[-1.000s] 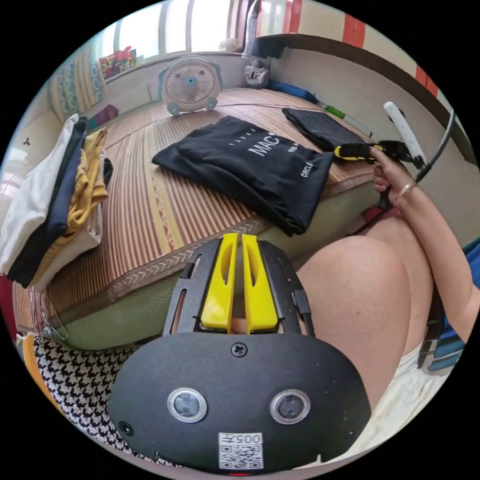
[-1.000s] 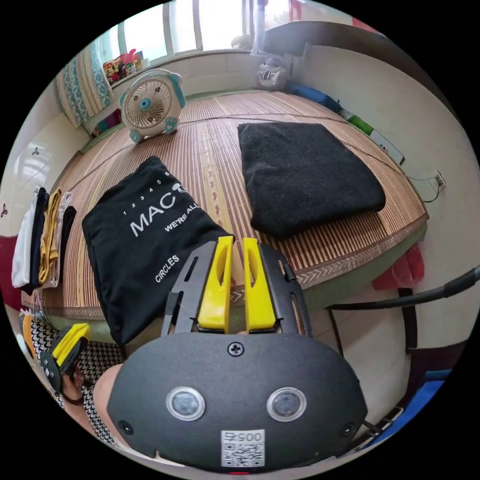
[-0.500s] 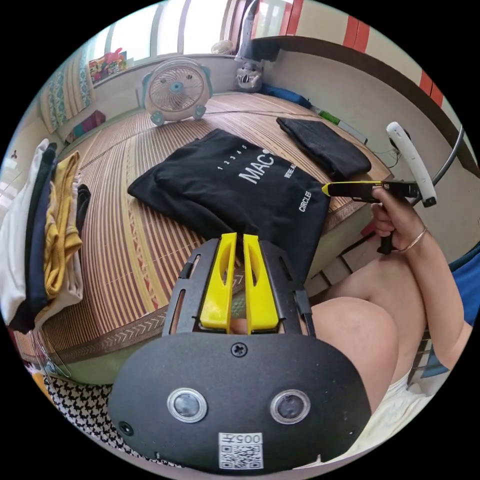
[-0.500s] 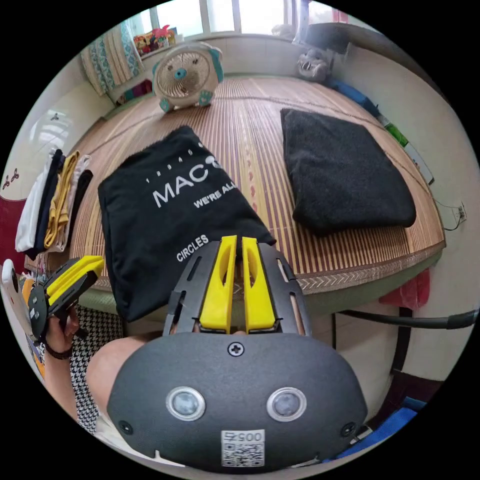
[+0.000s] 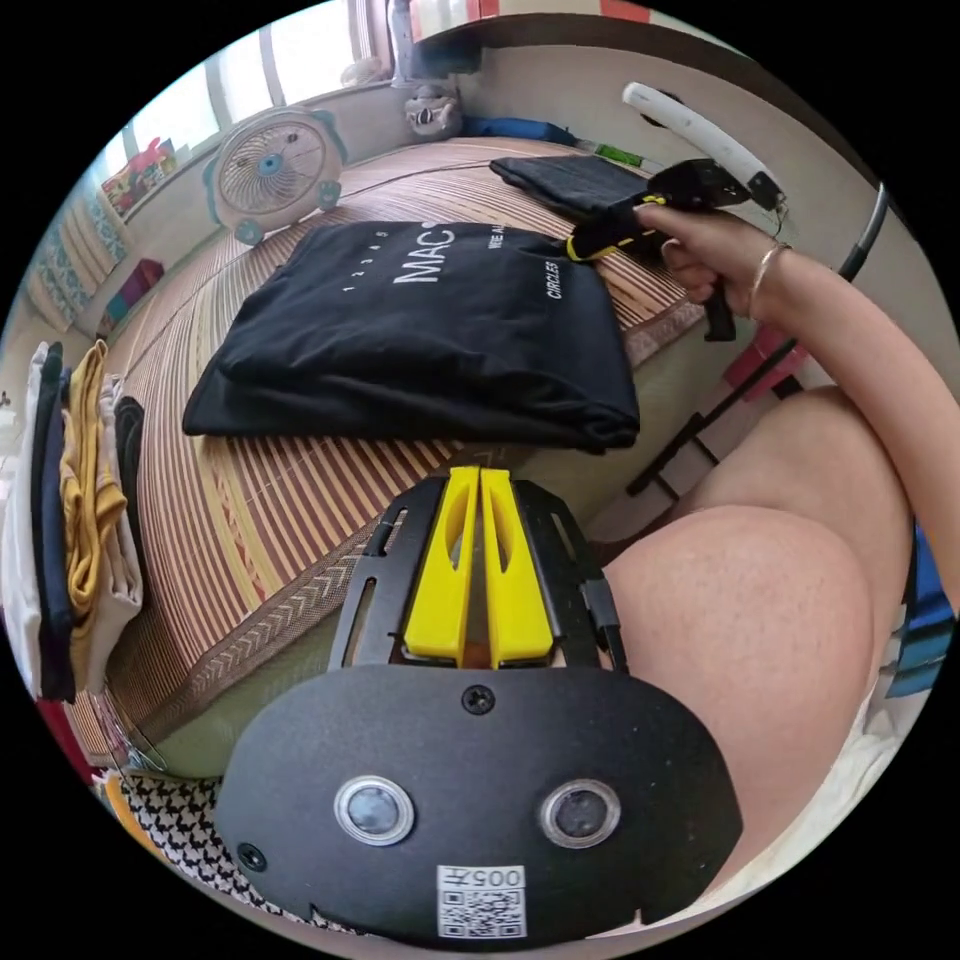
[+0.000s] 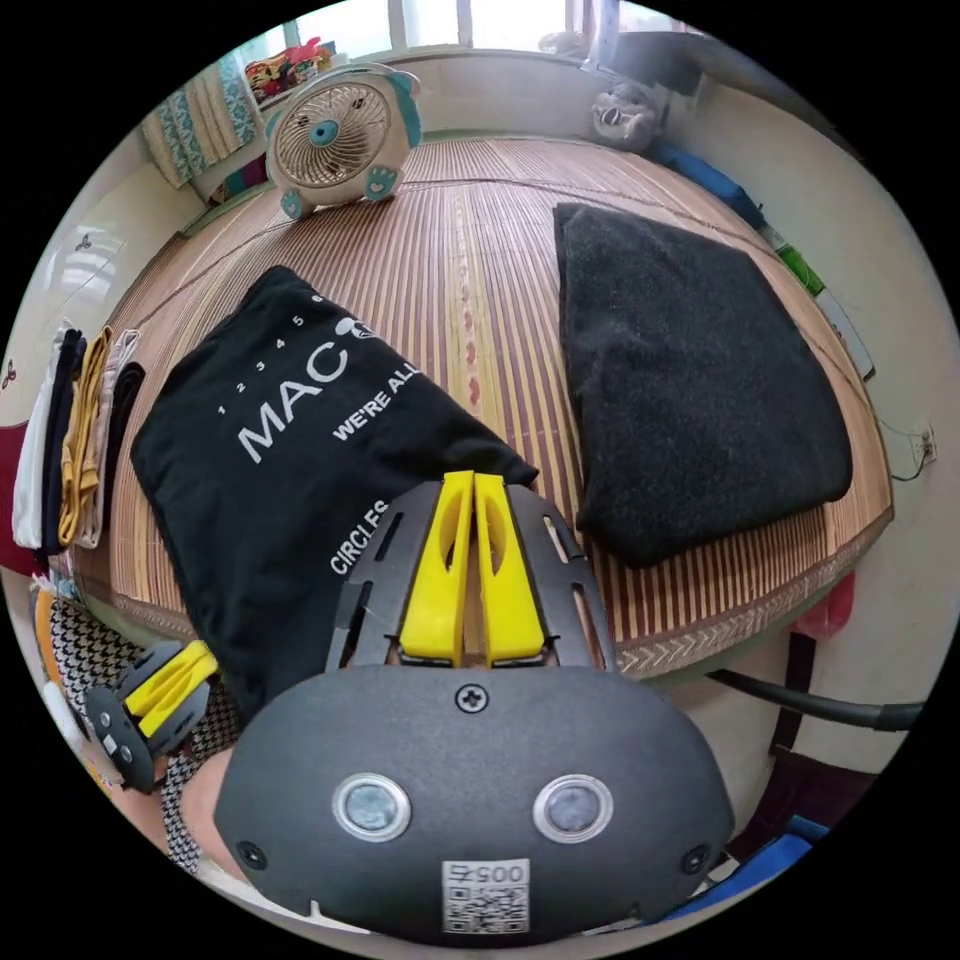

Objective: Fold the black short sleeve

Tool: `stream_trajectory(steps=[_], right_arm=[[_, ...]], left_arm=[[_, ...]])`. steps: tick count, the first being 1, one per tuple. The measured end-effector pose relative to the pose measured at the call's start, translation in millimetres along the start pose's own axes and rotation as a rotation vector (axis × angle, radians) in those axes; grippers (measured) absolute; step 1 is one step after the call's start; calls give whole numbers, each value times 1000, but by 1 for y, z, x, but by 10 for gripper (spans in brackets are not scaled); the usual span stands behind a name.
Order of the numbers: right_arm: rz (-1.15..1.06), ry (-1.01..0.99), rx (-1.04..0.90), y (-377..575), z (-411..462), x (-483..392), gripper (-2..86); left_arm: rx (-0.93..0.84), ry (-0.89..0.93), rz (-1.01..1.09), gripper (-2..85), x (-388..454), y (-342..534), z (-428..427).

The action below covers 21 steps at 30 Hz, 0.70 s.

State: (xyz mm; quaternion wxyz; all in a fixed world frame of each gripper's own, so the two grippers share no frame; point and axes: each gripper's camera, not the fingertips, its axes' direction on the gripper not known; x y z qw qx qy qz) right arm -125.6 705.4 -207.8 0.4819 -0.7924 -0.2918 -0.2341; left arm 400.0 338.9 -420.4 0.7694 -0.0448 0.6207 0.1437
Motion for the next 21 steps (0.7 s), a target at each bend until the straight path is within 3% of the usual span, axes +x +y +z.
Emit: stream_trajectory(steps=[5, 11, 15, 21], right_arm=[[-47, 127, 38, -2, 2, -25, -8], [-66, -1, 208, 16, -50, -34, 24], [-330, -201, 242, 40, -71, -72, 71], [-604, -228, 211, 54, -69, -125, 91]], left_arm=[[52, 99, -72, 0, -30, 13, -16], [164, 30, -244, 41, -87, 25, -47], [190, 17, -291, 61, -121, 10, -49], [246, 74, -458, 107, -180, -16, -41]])
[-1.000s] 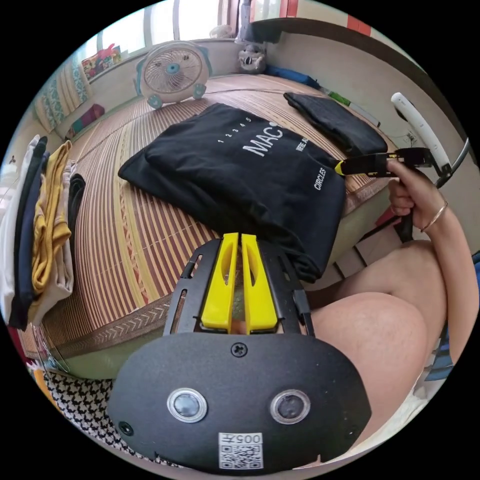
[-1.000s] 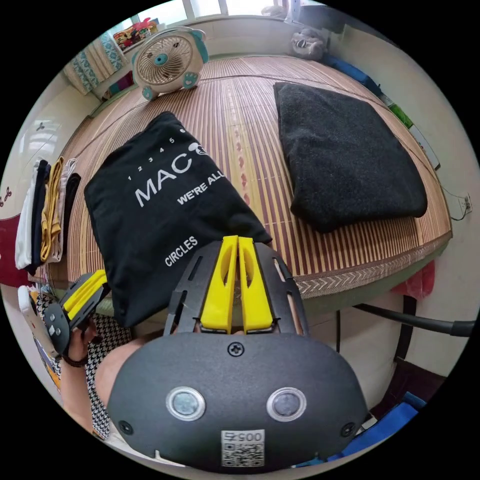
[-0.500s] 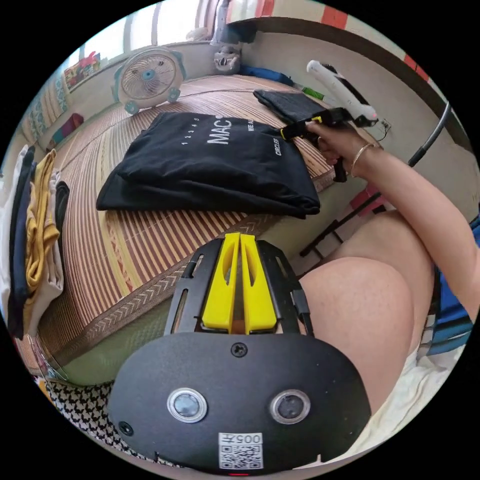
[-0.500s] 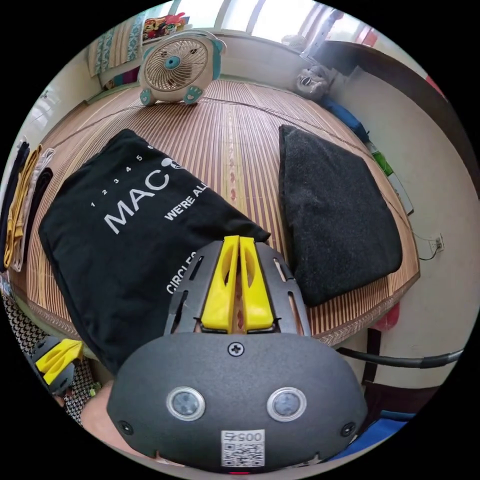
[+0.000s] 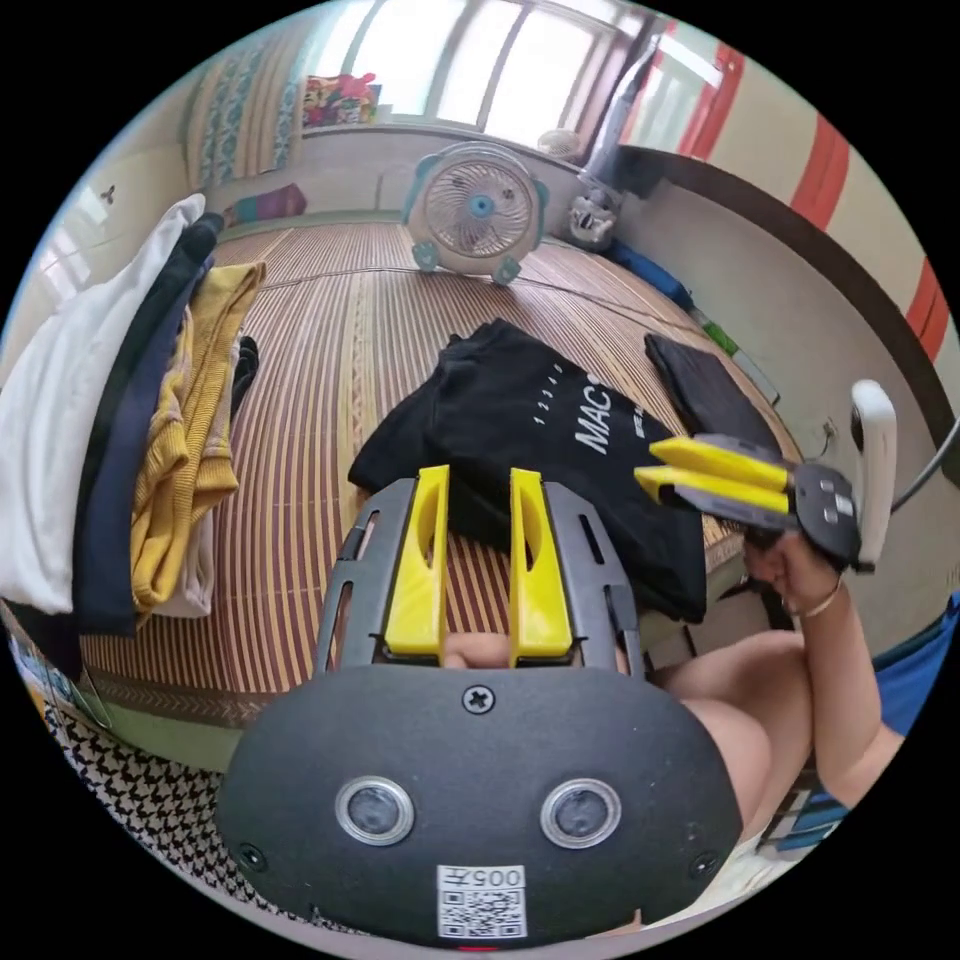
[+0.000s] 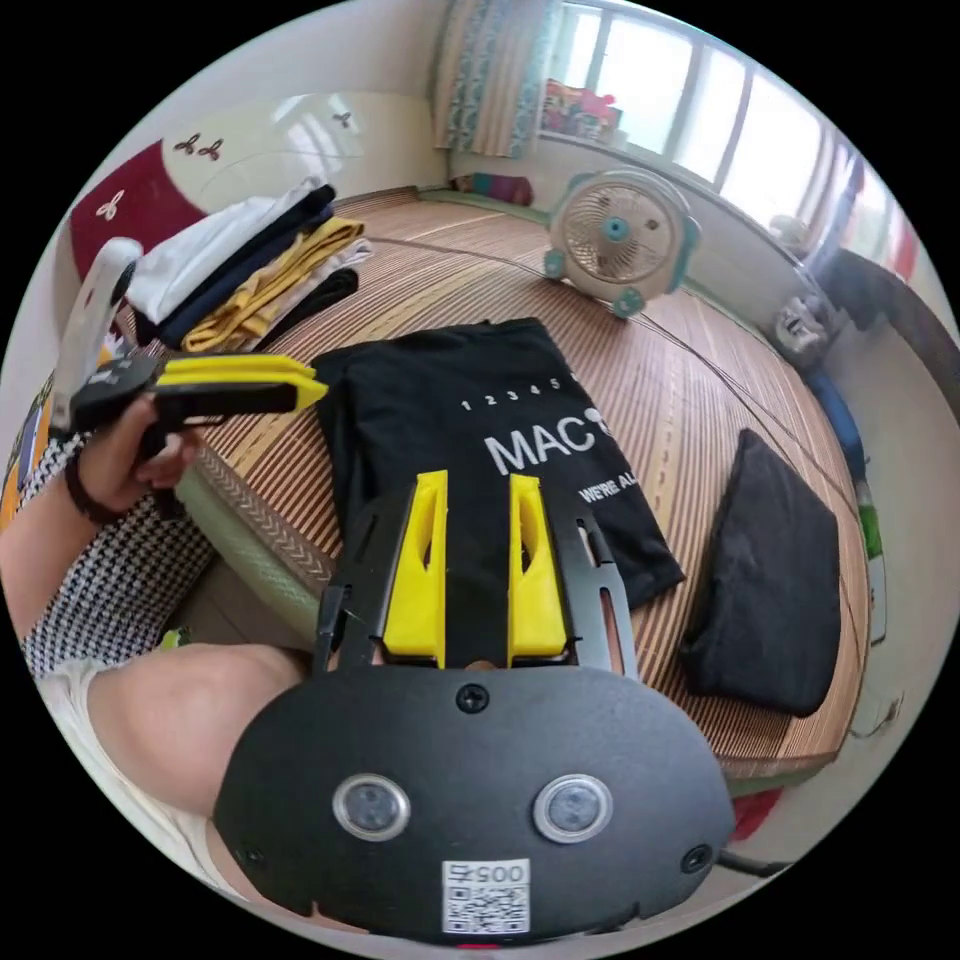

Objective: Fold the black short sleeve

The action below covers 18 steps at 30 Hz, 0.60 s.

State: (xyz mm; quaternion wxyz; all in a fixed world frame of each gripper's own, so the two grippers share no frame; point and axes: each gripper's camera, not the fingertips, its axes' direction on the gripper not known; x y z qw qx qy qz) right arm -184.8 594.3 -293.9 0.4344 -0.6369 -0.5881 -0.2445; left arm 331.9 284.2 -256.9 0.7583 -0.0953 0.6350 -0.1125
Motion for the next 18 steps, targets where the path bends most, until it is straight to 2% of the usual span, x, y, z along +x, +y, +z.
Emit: stream_trajectory(steps=[10, 18], right_arm=[[-187, -171, -123, -6, 24, -20, 83], [-205, -54, -186, 1, 31, -22, 37]], left_arm=[[-87, -2, -84, 101, -38, -33, 39], [-70, 1, -4, 30, -21, -59, 24]])
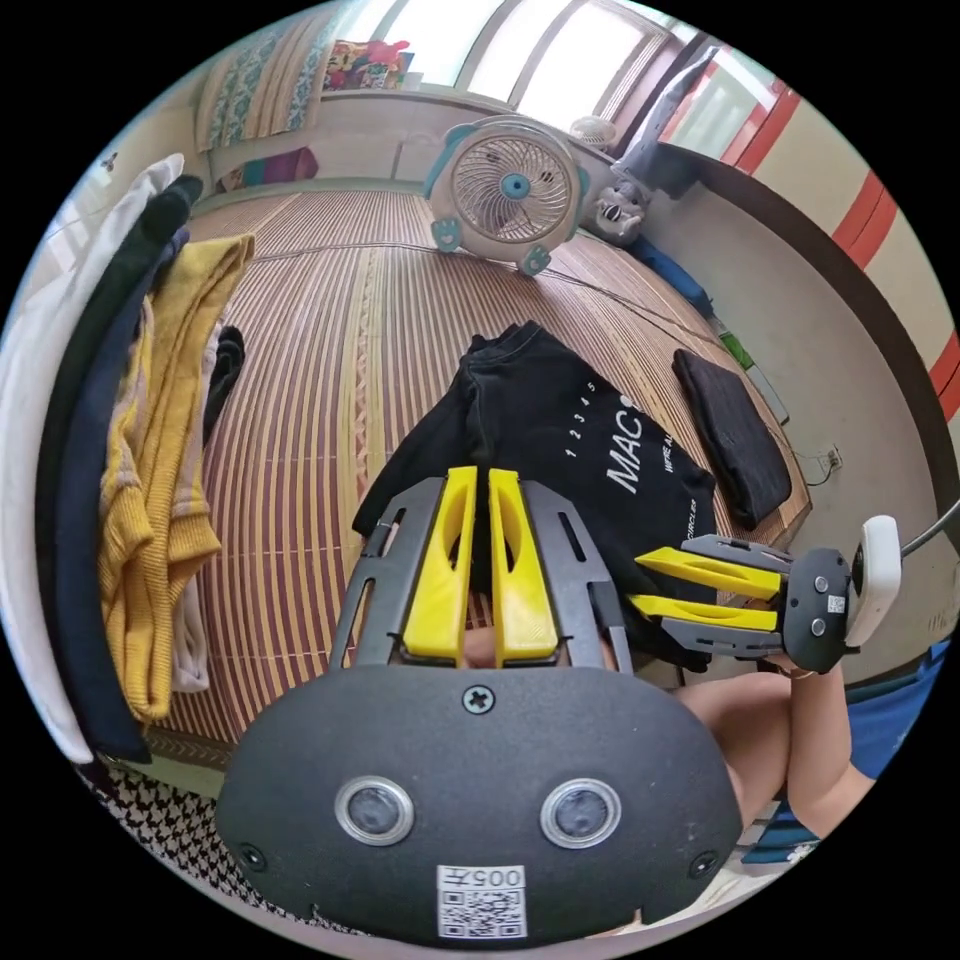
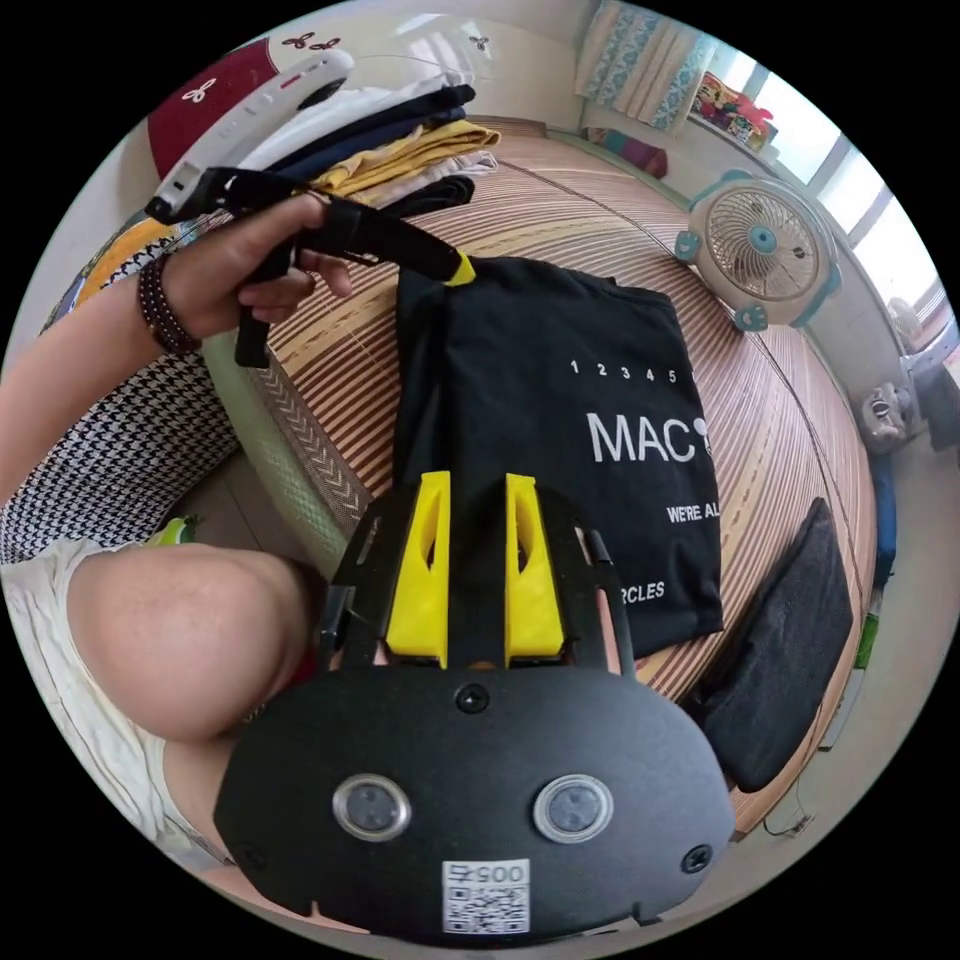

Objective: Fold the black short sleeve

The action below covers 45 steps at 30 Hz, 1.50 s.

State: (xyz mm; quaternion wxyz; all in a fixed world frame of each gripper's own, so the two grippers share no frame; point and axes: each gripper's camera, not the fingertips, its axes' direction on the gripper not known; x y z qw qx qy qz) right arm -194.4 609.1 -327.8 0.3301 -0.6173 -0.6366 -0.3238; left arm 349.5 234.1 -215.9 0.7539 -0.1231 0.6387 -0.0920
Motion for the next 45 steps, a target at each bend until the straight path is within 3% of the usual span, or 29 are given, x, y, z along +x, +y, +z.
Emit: stream_trajectory(steps=[4, 13, 17, 22, 30, 36, 41, 45], right_arm=[[82, -30, 79, 13, -19, 16, -5], [174, -152, 313, 42, -58, 39, -10], [135, -189, 284, 33, -51, 34, 1], [24, -179, 74, 13, -19, 15, 37], [56, -171, 108, 15, -25, 26, 56], [-4, -115, 26, 7, -7, 12, 52], [13, -102, 34, 5, -7, 17, 9], [99, -140, 100, 15, -23, 40, -9]], left_arm=[[23, -6, 96, 20, 23, -22, -21], [-21, -90, 247, 15, 70, -71, -61], [-82, -193, 234, 27, 61, -65, -46], [-153, -370, 94, 22, 21, -42, -10], [-104, -100, 85, 76, -1, -20, 3], [-144, -45, 74, 98, -10, -20, 24], [-128, 1, 30, 70, -19, -22, 31], [-101, 37, 111, 25, -7, -33, 7]])
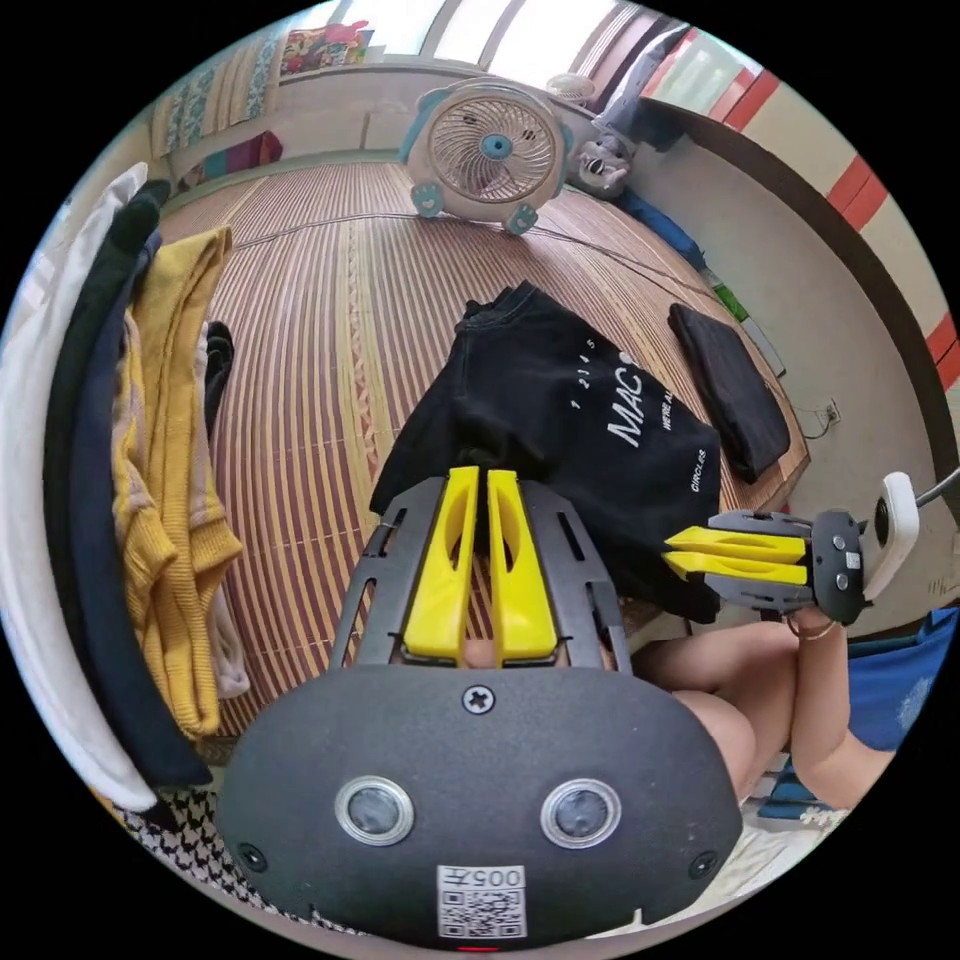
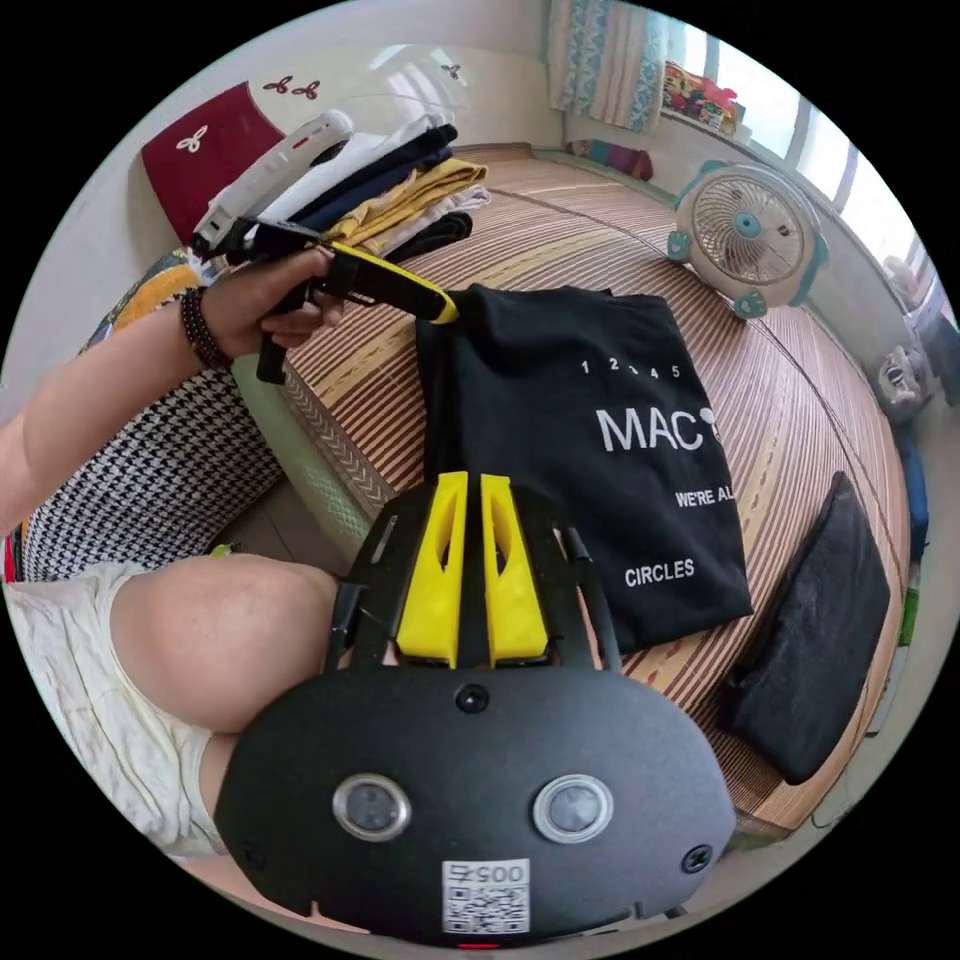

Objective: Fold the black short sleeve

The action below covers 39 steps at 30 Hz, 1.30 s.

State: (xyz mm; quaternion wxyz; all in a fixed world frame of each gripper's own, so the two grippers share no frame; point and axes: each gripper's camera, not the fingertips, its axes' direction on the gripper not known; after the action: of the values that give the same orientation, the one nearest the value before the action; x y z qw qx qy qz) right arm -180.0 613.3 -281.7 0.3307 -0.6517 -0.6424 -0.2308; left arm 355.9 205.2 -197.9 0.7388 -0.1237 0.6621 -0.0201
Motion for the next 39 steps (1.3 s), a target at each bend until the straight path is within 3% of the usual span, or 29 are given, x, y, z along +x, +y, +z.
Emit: stream_trajectory(steps=[9, 13, 20, 25, 30, 39], right_arm=[[136, -198, 175, 23, -37, 40, -8], [152, -85, 107, 20, -27, 38, 2], [122, -83, 153, 18, -33, 30, 47], [-49, -61, 43, 1, -8, -8, 60], [-106, 40, -71, -11, 20, -22, 22], [17, -183, 172, 4, -28, 18, -9]], left_arm=[[106, -23, 176, 9, 36, -22, -71], [169, -149, 68, 2, 24, -12, -75], [15, -153, 69, 59, 18, 6, -34], [-69, -131, 46, 95, 12, 14, 2], [-94, -76, 13, 53, 7, 12, 20], [109, -34, 89, 38, 34, -3, -54]])
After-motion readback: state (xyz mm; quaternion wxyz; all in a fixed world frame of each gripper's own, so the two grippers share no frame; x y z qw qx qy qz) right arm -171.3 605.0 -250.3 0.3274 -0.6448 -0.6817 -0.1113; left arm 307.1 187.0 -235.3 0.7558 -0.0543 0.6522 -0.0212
